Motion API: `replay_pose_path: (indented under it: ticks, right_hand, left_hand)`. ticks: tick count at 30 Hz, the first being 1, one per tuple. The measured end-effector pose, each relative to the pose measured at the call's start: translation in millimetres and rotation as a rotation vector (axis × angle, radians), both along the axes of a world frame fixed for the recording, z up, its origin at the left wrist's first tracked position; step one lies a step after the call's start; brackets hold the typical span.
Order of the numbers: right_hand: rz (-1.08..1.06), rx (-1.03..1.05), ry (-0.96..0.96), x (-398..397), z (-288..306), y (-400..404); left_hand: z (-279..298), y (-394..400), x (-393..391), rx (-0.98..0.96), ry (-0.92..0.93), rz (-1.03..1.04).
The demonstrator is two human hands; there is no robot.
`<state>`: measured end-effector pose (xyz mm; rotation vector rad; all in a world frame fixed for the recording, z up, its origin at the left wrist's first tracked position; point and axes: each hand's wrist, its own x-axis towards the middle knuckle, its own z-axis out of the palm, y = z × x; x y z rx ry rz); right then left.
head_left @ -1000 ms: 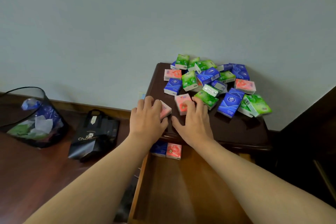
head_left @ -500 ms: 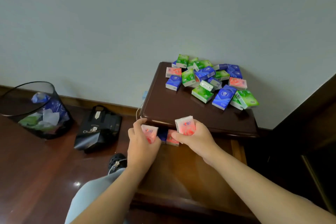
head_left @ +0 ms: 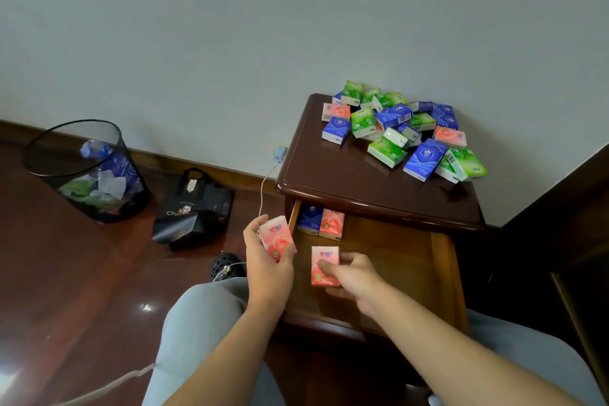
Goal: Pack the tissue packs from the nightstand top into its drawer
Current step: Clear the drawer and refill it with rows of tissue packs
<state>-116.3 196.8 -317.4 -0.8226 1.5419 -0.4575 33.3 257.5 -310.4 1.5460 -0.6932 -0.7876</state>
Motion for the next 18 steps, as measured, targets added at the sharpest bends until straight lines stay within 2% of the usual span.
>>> replay_pose_path:
  ticks: [3, 6, 12, 18]
  right_hand:
    - [-0.089, 0.051, -0.012, 18, -7, -5]
    - [-0.094, 0.035, 0.093, 35, -11, -12]
    - [-0.233, 0.027, 0.024, 58, -18, -20]
    - [-0.265, -0.013, 0.082, 66, -23, -25]
  left_hand:
    - [-1, 0, 2, -0.013, 0.005, 0.010]
    - [-4, 0, 1, -0.051, -0.012, 0.025]
    - [-8, -1, 1, -0.087, 0.002, 0.083]
    - [-7, -1, 1, -0.078, -0.008, 0.097]
